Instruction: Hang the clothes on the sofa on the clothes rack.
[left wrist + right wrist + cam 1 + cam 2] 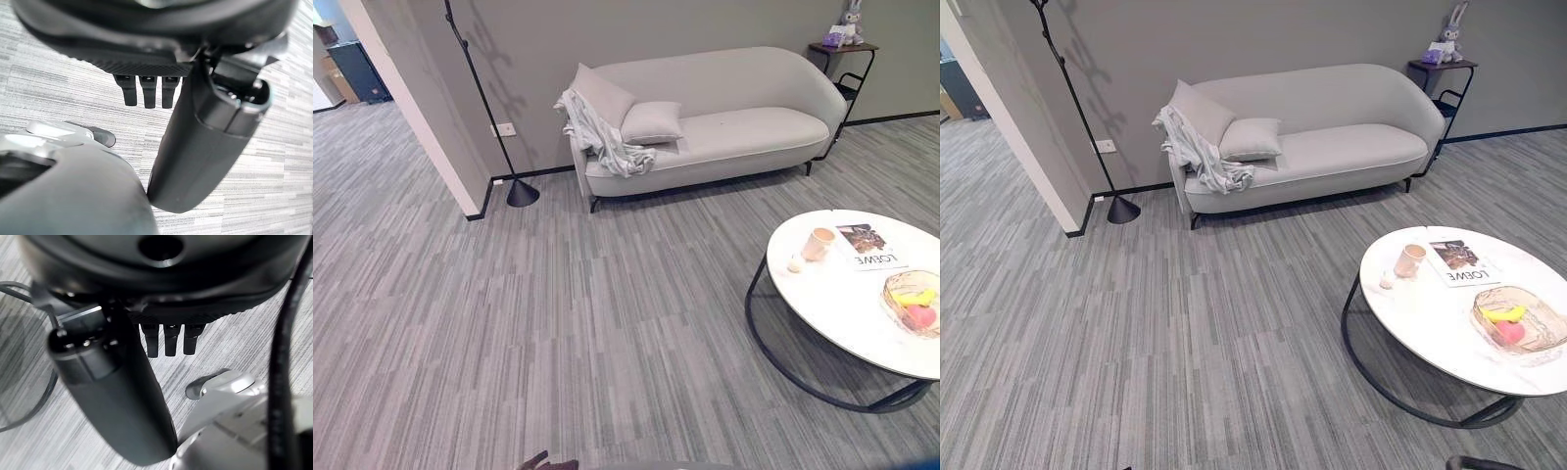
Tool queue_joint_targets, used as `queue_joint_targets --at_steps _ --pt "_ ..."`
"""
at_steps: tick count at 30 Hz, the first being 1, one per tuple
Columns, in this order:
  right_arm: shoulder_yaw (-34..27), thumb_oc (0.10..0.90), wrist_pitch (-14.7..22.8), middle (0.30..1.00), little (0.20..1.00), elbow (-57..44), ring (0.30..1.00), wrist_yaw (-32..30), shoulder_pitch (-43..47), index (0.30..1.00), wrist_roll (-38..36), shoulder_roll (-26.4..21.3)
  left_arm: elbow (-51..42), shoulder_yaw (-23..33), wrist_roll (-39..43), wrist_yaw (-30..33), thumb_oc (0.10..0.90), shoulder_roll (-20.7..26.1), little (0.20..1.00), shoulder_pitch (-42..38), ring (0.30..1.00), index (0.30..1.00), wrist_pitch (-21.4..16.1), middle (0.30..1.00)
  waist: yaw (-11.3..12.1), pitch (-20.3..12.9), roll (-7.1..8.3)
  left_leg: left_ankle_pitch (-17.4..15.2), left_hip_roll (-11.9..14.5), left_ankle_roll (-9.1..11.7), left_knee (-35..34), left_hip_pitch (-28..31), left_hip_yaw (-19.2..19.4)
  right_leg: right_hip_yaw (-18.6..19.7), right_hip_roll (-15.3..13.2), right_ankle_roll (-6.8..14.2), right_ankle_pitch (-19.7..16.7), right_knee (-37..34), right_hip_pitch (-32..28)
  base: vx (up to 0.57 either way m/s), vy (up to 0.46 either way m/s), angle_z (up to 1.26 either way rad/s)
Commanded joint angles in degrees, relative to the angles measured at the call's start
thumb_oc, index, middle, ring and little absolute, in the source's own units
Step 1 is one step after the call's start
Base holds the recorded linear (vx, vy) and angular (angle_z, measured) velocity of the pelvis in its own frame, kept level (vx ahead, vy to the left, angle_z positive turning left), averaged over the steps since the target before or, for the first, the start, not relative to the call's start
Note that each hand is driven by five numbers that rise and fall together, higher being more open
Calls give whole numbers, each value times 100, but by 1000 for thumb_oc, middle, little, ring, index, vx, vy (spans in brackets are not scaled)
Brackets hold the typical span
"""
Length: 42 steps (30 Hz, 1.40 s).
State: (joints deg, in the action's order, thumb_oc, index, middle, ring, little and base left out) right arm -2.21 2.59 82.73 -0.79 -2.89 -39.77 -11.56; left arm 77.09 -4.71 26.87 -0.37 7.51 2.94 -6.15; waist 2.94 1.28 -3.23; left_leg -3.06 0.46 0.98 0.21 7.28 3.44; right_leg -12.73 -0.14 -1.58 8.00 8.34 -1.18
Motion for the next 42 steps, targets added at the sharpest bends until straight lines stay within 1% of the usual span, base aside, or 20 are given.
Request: queue_joint_targets --at_steps 1,6,19,20,21,22,24,26,28,29,30,31,33,35,36,37,39,40,41,42 --pt "297 800 106 900 900 102 900 35 285 900 238 140 233 -26 -110 -30 800 -40 900 -263 900 900 -162 900 34 -74 380 377 -35 83 -521 31 -3 75 -378 640 -890 -1334 -765 0 0 0" --pt "576 800 41 900 900 48 900 123 270 900 736 180 327 -252 -535 -149 800 -71 900 -245 900 900 -109 900 34 -90 388 351 -53 61 -521 34 -19 75 -388 648 -886 -1334 -771 14 13 -4" --pt "540 800 -2 900 900 36 900 173 324 900 776 146 306 -599 -1061 -171 800 8 900 -320 900 900 -112 900 5 -24 347 274 -155 -41 -521 36 -60 33 -495 702 -853 -1182 -741 16 41 0" --pt "503 800 2 900 900 31 900 131 376 900 739 128 283 -712 -1215 -130 800 17 900 -394 900 900 -104 900 -23 31 308 272 -175 -95 -521 27 -71 44 -533 694 -753 -838 -580 -4 94 1" --pt "501 800 2 900 900 32 900 131 378 900 739 127 284 -712 -1215 -129 800 16 900 -397 900 900 -104 900 -21 30 308 272 -176 -96 -521 23 -70 46 -536 695 -743 -820 -568 -39 135 2" --pt "463 800 0 900 900 28 900 89 456 900 694 97 258 -839 -1335 -97 800 47 900 -510 900 900 -90 900 -48 134 267 249 -196 -164 -440 -10 -94 34 -587 671 -608 -359 -358 -33 69 2" --pt "430 800 -5 900 900 54 900 65 497 900 674 84 243 -908 -1397 -93 800 55 900 -571 900 900 -88 900 -55 181 247 223 -216 -202 -375 -43 -117 2 -617 682 -523 -95 -257 -29 100 -1" --pt "383 800 -28 900 900 139 900 53 550 900 644 76 174 -1053 -1528 -83 800 59 900 -658 900 900 -90 900 -86 283 198 102 -288 -313 -205 -73 -177 -77 -769 769 -460 825 78 9 160 14" --pt "367 800 -54 900 900 166 900 49 574 900 633 71 157 -1086 -1558 -77 800 48 900 -701 900 900 -65 900 -140 400 143 -12 -361 -435 -133 44 -176 -42 -952 893 -791 1862 472 58 188 28" --pt "373 800 -57 900 900 142 900 43 591 900 633 61 159 -1057 -1535 -61 800 44 900 -709 900 900 -49 900 -164 501 107 -76 -377 -519 -104 143 -139 20 -1034 956 -1092 2479 730 53 187 26" --pt "392 800 -50 900 900 108 900 40 616 900 629 58 165 -1048 -1508 -51 800 41 900 -723 900 900 -43 900 -196 578 23 -125 -331 -579 -79 224 -114 3 -1077 977 -1263 3009 947 51 174 1" --pt "387 800 -38 900 900 62 900 31 616 900 620 51 196 -1042 -1490 -60 800 22 900 -723 900 900 -26 900 -189 652 -59 -192 -322 -630 -5 285 -42 -78 -1196 1022 -1279 3575 1218 113 138 -20" --pt "339 800 -24 900 900 28 900 67 547 900 557 87 273 -1069 -1564 -90 800 -16 900 -641 900 900 -1 900 -244 633 -155 -328 -292 -637 24 442 -16 -300 -1378 1030 -1263 3931 1515 231 52 -29" --pt "308 800 -19 900 900 25 900 71 513 900 501 78 315 -1081 -1620 -94 800 -19 900 -605 900 900 -8 900 -285 593 -138 -381 -295 -605 4 510 -33 -353 -1347 991 -1174 3748 1587 212 -50 -4" --pt "262 800 -10 900 900 30 900 61 480 900 457 62 361 -1093 -1672 -101 800 -8 900 -584 900 900 -12 900 -340 569 -105 -425 -298 -540 -27 607 -86 -397 -1251 949 -1121 3204 1594 351 -205 -3" --pt "157 800 -11 900 900 83 900 19 431 900 409 18 408 -1080 -1771 -131 800 25 900 -550 900 900 -7 900 -440 513 -28 -551 -281 -366 -138 783 -135 -409 -1193 936 -1087 1702 1559 450 -296 -7" --pt "107 800 -29 900 900 117 900 -14 422 900 430 -13 423 -1118 -1907 -120 800 40 900 -573 900 900 -18 900 -538 482 44 -577 -223 -186 -242 873 -195 -408 -1287 1057 -1449 217 1588 375 -282 -15" --pt "90 800 -52 900 900 134 900 -12 411 900 440 -11 416 -1169 -1999 -111 800 19 900 -615 900 900 -36 900 -595 499 19 -619 -143 -91 -330 989 -242 -337 -1283 1162 -1754 -455 1534 388 -222 -6" --pt "53 800 -78 900 900 163 900 3 382 900 449 14 412 -1244 -2131 -76 800 -5 900 -670 900 900 -74 900 -701 513 28 -664 -90 -13 -403 1118 -305 -134 -1405 1276 -1991 -830 1684 600 -261 2" --pt "-28 800 -157 900 900 232 900 74 290 900 462 48 389 -1322 -2227 -85 800 -35 900 -708 900 900 -110 900 -817 554 -17 -785 49 85 -521 1422 -384 280 -1542 1441 -2330 -1212 1821 471 -184 16"
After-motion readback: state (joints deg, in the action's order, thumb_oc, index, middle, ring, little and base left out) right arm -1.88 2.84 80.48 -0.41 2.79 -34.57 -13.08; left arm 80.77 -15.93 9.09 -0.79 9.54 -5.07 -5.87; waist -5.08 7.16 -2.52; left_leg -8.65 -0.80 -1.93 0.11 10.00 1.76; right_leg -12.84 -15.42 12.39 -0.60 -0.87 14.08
